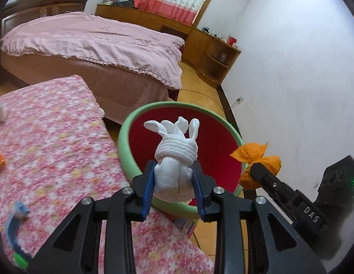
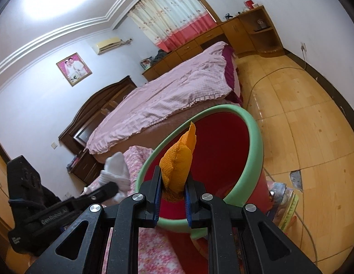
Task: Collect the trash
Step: 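Carry the sock and orange cloth over the red bucket and open both grippers, then move the left gripper to the crumpled cream paper ball and grasp it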
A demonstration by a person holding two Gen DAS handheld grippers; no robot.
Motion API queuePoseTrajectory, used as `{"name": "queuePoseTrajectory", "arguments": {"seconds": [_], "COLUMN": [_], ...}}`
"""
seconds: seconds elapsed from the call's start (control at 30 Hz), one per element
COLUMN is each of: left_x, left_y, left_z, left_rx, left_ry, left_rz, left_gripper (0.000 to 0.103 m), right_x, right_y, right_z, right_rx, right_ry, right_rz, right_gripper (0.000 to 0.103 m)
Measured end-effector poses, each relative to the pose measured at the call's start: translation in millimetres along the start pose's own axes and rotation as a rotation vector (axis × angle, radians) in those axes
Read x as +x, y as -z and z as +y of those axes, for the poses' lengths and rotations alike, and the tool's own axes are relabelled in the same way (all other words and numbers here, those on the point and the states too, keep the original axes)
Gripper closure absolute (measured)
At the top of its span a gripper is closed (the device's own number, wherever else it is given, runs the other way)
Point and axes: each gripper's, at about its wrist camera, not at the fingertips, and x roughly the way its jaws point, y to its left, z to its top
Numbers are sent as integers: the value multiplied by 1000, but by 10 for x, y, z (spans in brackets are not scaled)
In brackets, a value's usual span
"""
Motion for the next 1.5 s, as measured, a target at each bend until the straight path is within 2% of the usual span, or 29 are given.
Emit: {"name": "queuePoseTrajectory", "arguments": {"seconds": [0.2, 0.37, 0.53, 0.97, 1.5], "left_x": [213, 256, 260, -66, -810], "left_y": [20, 31, 1, 96, -24], "left_z": [-34, -37, -47, 173, 998], "left_rx": [5, 13, 21, -17, -143], "left_ry": [-1, -15, -27, -85, -276], "left_rz": [46, 52, 47, 25, -92], "left_gripper": [71, 61, 54, 54, 54], "right_x": [108, 183, 181, 54, 2], "right_y": [-66, -76, -82, -71, -18], "right_z": [-83, -112, -105, 1, 251], "right_rx": [5, 18, 18, -24, -53], "right_ry": [4, 1, 12, 15, -5], "right_rz": [17, 43, 45, 27, 40], "right_gripper": [84, 83, 77, 77, 76]}}
